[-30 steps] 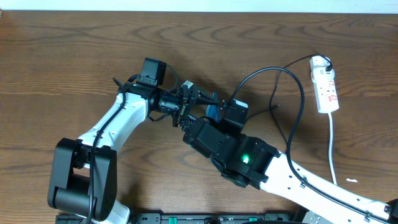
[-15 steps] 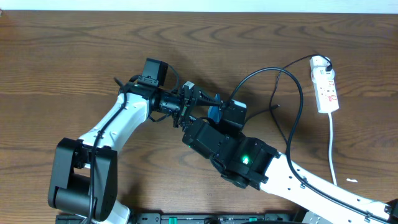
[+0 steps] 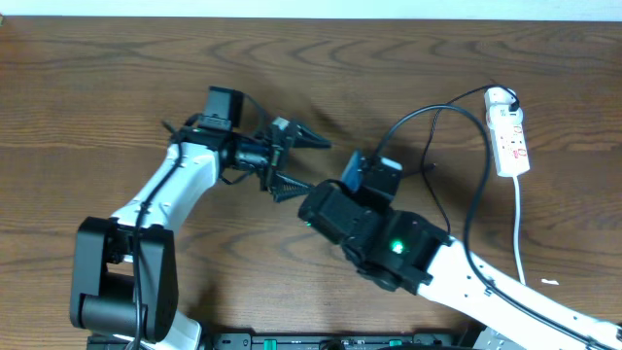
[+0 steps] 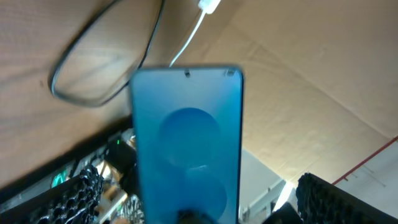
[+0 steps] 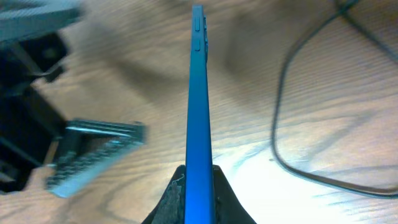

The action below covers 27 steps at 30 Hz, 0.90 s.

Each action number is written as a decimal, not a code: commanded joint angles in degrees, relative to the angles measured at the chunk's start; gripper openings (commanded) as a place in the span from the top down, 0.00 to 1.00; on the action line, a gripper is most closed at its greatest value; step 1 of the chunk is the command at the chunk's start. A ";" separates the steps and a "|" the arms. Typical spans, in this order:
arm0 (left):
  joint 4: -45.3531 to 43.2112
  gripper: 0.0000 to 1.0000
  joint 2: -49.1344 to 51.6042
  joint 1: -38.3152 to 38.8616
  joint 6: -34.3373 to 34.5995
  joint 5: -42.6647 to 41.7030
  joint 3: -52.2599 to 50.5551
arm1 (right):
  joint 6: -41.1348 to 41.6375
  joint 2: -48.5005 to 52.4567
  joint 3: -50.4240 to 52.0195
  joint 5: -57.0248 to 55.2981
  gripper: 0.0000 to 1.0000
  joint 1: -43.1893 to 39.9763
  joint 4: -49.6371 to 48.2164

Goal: Plug charger to phone and switch on socket
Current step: 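Open the left gripper and pull the phone away with the right gripper, then lower the phone with the right gripper and bring left gripper back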

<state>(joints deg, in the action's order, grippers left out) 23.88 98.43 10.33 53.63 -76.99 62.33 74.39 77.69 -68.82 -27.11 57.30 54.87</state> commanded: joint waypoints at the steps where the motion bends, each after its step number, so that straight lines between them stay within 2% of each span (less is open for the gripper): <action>1: -2.25 0.00 -3.06 -4.26 -5.42 -1.79 0.37 | 0.96 -3.93 -0.94 -4.24 0.99 -2.34 1.16; 8: 2.01 0.00 -13.14 -15.76 -16.46 -5.33 0.37 | 2.29 -10.75 -0.92 -4.26 0.99 -7.26 3.54; 12: 10.80 0.00 -24.17 -25.16 -26.88 -5.27 0.37 | 2.25 -16.06 -0.92 -3.58 0.99 -9.94 4.61; 16: 21.31 0.01 -33.75 -35.74 -33.27 -3.15 0.37 | 0.39 -22.29 -0.28 -2.19 0.99 -10.84 6.10; 20: 30.53 0.01 -39.89 -44.46 -39.82 -1.40 0.04 | 0.35 -30.32 4.68 -2.54 0.99 -10.84 7.39; 23: 35.58 0.01 -41.66 -47.08 -43.50 -1.40 -0.33 | 0.35 -37.09 13.29 -1.99 0.99 -10.84 1.40; 27: 41.75 0.01 -41.51 -47.12 -48.41 -1.40 -0.35 | -1.79 -42.56 27.04 2.36 0.99 -10.86 -17.75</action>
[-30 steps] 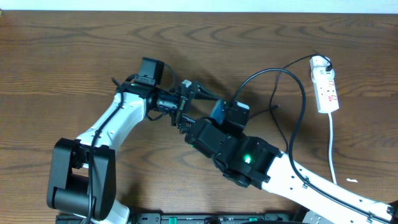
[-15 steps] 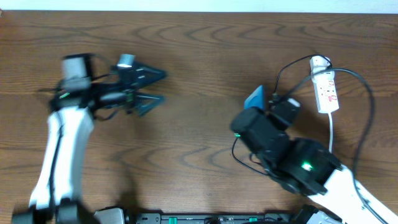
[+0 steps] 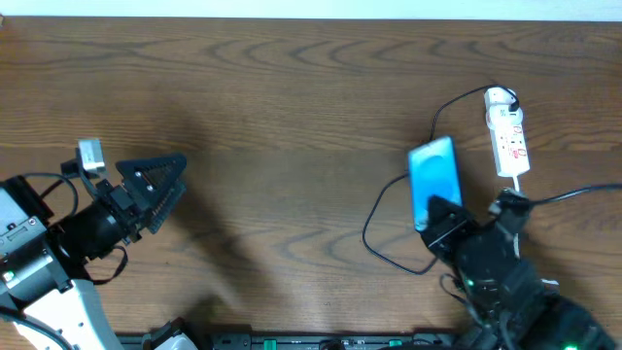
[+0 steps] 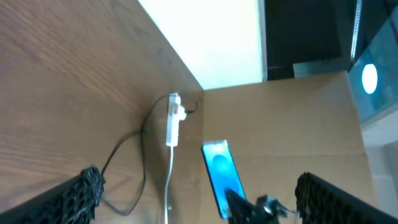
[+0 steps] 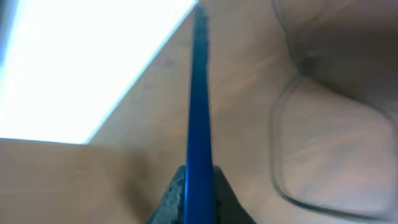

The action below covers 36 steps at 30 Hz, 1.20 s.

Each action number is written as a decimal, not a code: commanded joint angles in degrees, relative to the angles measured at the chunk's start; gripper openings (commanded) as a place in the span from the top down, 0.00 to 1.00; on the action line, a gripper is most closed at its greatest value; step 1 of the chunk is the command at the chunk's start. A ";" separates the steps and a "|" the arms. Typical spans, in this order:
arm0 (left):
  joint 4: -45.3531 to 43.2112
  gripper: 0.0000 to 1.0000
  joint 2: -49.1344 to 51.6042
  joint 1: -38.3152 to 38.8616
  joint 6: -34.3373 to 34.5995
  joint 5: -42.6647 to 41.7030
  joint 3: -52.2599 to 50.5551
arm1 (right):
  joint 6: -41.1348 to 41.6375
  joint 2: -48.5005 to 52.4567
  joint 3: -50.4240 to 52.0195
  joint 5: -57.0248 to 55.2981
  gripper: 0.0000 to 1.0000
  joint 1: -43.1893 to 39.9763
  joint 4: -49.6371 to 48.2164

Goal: Plug charger to phone and switch on socket
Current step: 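Lower the phone with the right gripper and bring left gripper back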

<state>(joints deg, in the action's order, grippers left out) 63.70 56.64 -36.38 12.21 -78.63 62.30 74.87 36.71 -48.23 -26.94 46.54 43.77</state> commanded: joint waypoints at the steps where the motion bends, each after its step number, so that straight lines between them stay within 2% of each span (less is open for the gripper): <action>1: 3.28 0.01 0.37 -0.42 -8.35 0.26 -0.33 | -3.69 -1.79 10.21 3.80 0.99 -0.17 -13.53; 5: 10.47 0.01 0.57 -0.42 -14.29 0.28 -0.37 | -4.00 1.60 20.63 13.55 0.99 -2.69 -36.63; 11: 23.52 0.01 0.57 0.13 -23.28 1.99 -1.55 | -2.08 14.69 24.13 32.33 0.99 -12.79 -58.29; 14: 25.27 0.01 0.57 2.49 -24.41 1.99 -4.92 | -1.97 23.15 24.13 44.24 0.99 -17.75 -73.07; 18: 25.14 0.01 0.57 5.57 -29.11 -2.69 -10.80 | 1.57 32.04 24.13 54.75 0.99 -21.27 -85.35; 21: 24.20 0.01 0.57 6.78 -34.97 -10.51 -16.87 | 3.34 36.96 24.13 60.17 0.99 -22.16 -89.35; 22: 23.43 0.01 0.59 6.80 -35.04 -11.39 -18.67 | 3.87 38.07 24.13 61.44 0.99 -22.18 -90.23; 31: 19.50 0.00 6.16 6.45 -35.04 -11.39 -22.21 | 12.63 40.50 24.13 66.38 0.99 -20.39 -97.07; 33: 19.52 0.04 8.11 6.27 -34.95 -11.39 -22.21 | 13.00 40.50 24.13 65.94 0.99 -19.32 -97.57; 36: 17.66 0.05 11.41 5.84 -34.88 -11.39 -22.18 | 12.98 40.50 24.13 64.81 0.99 -18.23 -96.87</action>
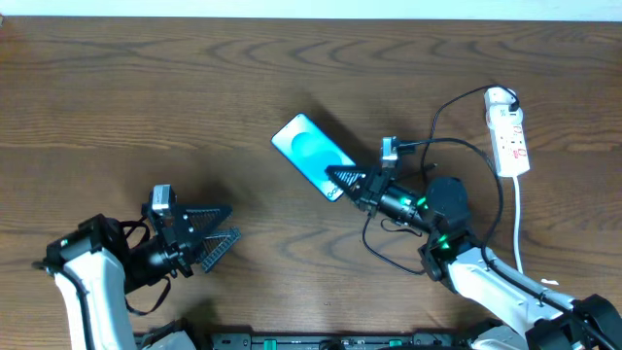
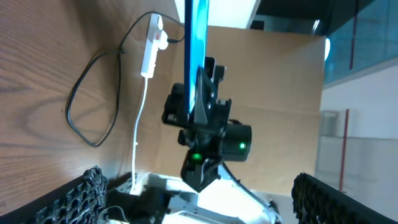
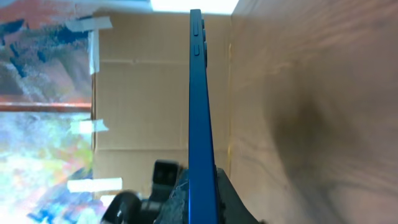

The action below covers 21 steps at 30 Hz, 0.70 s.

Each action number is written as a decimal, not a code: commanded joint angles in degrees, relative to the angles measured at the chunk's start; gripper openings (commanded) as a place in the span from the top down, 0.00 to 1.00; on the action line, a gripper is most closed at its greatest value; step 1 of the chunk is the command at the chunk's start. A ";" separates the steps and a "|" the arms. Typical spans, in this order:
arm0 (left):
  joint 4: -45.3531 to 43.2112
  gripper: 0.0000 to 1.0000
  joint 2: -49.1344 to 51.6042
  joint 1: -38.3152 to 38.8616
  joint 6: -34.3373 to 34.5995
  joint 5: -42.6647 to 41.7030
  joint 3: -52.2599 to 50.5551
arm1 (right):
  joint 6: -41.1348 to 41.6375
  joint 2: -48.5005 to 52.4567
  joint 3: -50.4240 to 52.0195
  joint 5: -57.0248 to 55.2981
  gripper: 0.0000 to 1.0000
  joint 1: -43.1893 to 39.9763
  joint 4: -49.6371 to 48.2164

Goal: Plug charger to phone and switch on socket
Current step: 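Lower the phone with the right gripper and bring left gripper back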

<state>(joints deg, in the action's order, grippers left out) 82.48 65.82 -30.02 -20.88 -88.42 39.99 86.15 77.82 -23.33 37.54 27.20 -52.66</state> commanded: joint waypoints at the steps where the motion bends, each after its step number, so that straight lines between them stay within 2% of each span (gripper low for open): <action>1: -3.02 0.05 3.37 -0.57 -1.75 -1.60 0.13 | 1.70 -0.61 -0.76 0.24 0.99 1.27 -0.37; 11: -29.22 0.07 16.31 1.97 17.03 -1.60 0.15 | 1.44 -0.61 -0.76 -1.66 0.99 1.31 0.70; 15: -40.26 0.08 19.06 5.62 27.80 -1.55 0.42 | 0.98 -0.61 -0.76 -3.32 0.99 1.31 4.42; 16: -43.71 0.09 19.45 6.40 31.63 -1.01 0.61 | 0.96 -0.59 -0.76 -3.56 0.99 1.31 5.01; 19: -56.72 0.09 19.50 9.16 50.75 10.49 1.29 | 0.02 -0.61 -0.76 -3.58 0.99 1.31 5.35; 21: -67.19 0.09 19.19 11.72 62.03 13.31 1.29 | -0.09 -0.59 -0.76 -3.67 0.99 1.29 5.38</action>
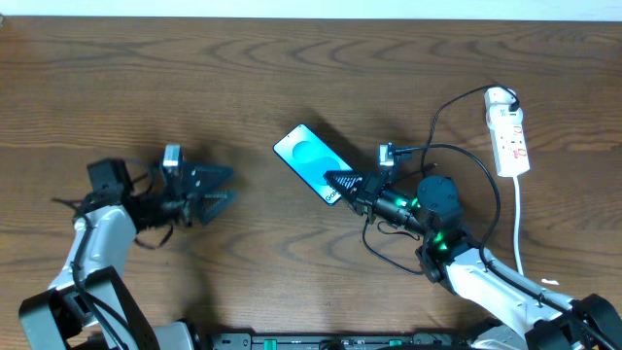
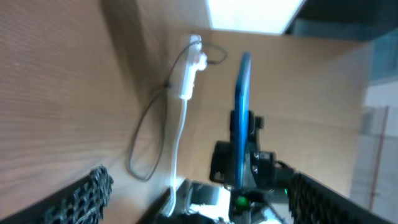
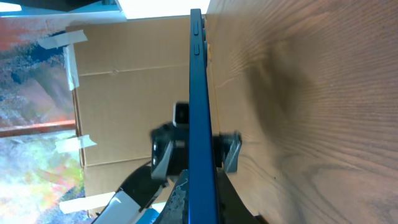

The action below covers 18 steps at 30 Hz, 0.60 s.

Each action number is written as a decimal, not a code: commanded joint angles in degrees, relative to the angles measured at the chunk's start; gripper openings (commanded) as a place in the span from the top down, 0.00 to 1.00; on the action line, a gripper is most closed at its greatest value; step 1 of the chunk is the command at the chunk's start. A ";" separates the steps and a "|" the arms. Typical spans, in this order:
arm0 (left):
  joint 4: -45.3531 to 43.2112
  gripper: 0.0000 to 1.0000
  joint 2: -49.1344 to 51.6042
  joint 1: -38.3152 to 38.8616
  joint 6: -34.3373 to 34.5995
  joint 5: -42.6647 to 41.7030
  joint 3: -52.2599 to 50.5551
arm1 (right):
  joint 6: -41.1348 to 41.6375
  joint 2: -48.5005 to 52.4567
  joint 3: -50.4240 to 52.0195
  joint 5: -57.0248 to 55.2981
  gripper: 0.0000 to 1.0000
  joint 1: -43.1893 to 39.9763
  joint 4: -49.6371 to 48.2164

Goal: Plug charger to phone and switch on socket
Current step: 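Lower the phone with the right gripper and bring left gripper back, then grasp the phone's left edge with the left gripper from the right gripper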

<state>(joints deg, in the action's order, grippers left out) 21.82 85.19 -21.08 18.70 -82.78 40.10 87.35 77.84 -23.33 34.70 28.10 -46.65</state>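
My right gripper point(image 1: 335, 187) is shut on the lower end of a blue phone point(image 1: 305, 156), holding it on edge above the middle of the table; the right wrist view shows the phone point(image 3: 198, 87) edge-on between the fingers. My left gripper point(image 1: 224, 187) is open at the left, empty, pointing at the phone point(image 2: 241, 118). The white socket strip point(image 1: 509, 136) lies at the far right, with a black cable point(image 1: 432, 131) looping from it towards the right arm. I cannot make out the cable's plug end.
The brown wooden table point(image 1: 292, 68) carries nothing else. A white lead point(image 1: 519, 224) runs from the strip to the front edge. In the left wrist view the strip point(image 2: 188, 74) and black cable point(image 2: 146, 134) lie beyond the phone.
My left gripper has moved from the front left up to the phone's level and now faces it, still open. The right gripper holds the phone almost where it was.
At first both grippers were close together at mid-table, the right one shut on the phone. Then the left arm was far left and the phone was near the socket strip. Later the phone was back at the middle; now the open left gripper faces it.
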 commanded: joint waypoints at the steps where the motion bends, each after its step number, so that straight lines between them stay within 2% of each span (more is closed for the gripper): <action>1: -12.74 0.09 -0.24 4.44 27.63 7.63 1.18 | -1.31 -0.61 -0.76 -1.22 0.99 0.39 -0.61; 5: -35.41 0.09 -0.31 12.35 46.60 9.18 1.18 | -1.70 -0.61 -0.76 -3.17 0.99 0.42 -0.22; 8: -44.06 0.09 -0.31 18.12 54.80 10.93 1.18 | -1.66 -0.61 -0.76 -3.78 0.99 0.42 -0.24; 12: -44.65 0.12 -0.26 23.15 58.58 13.05 1.16 | 0.28 -0.61 -0.76 -4.96 0.99 0.42 -0.22; 15: -44.63 0.16 -0.26 23.65 58.60 12.94 1.16 | 3.56 -0.61 -0.76 -7.41 0.99 0.42 -0.20; 18: -44.65 0.21 -0.26 23.65 62.49 13.68 1.16 | 6.03 -0.61 -0.76 -10.21 0.99 0.70 -0.20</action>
<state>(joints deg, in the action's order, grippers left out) -22.57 85.14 2.68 75.50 -70.72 40.93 90.04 77.84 -23.33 28.38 28.10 -46.09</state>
